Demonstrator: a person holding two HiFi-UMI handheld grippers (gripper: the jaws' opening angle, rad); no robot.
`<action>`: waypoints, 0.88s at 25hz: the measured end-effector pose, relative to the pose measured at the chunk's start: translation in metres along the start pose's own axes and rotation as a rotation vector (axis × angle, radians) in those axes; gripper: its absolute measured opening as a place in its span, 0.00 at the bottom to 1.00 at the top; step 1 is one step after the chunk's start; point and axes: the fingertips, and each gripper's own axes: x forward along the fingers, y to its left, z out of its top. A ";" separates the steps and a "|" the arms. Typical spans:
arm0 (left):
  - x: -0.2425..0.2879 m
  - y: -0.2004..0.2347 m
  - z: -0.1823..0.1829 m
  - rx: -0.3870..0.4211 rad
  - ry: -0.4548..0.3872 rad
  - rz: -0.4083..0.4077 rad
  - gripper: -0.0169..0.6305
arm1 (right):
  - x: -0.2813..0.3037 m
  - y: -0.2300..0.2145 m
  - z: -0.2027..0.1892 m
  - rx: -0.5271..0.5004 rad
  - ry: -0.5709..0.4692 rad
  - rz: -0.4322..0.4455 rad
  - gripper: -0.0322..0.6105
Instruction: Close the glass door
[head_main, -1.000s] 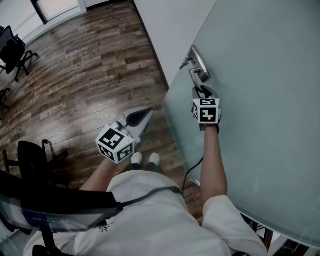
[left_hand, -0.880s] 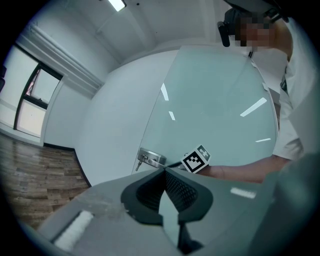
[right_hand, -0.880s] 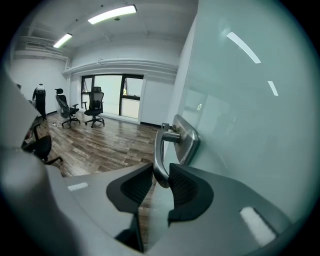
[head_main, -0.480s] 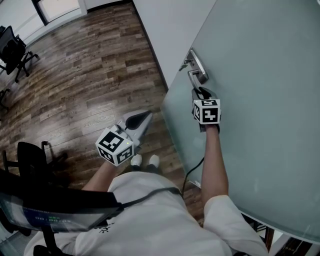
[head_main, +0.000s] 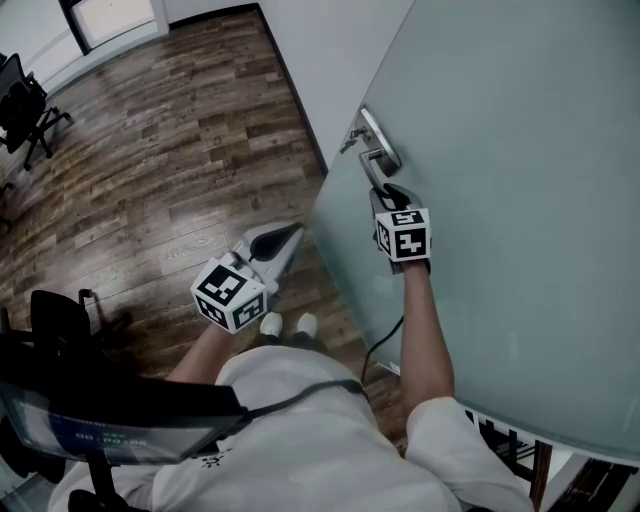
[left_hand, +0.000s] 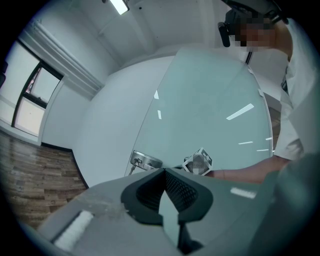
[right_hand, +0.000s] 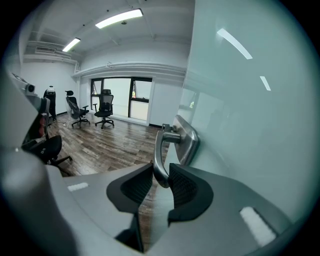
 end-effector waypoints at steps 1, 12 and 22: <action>-0.002 0.001 -0.002 -0.004 0.000 -0.003 0.03 | 0.000 0.006 -0.001 -0.005 -0.005 0.004 0.22; -0.005 -0.004 -0.030 -0.029 -0.009 -0.026 0.03 | -0.012 0.059 -0.017 -0.032 -0.064 0.091 0.22; -0.043 -0.025 0.008 -0.010 -0.040 0.048 0.03 | -0.054 0.130 0.016 -0.061 -0.092 0.148 0.22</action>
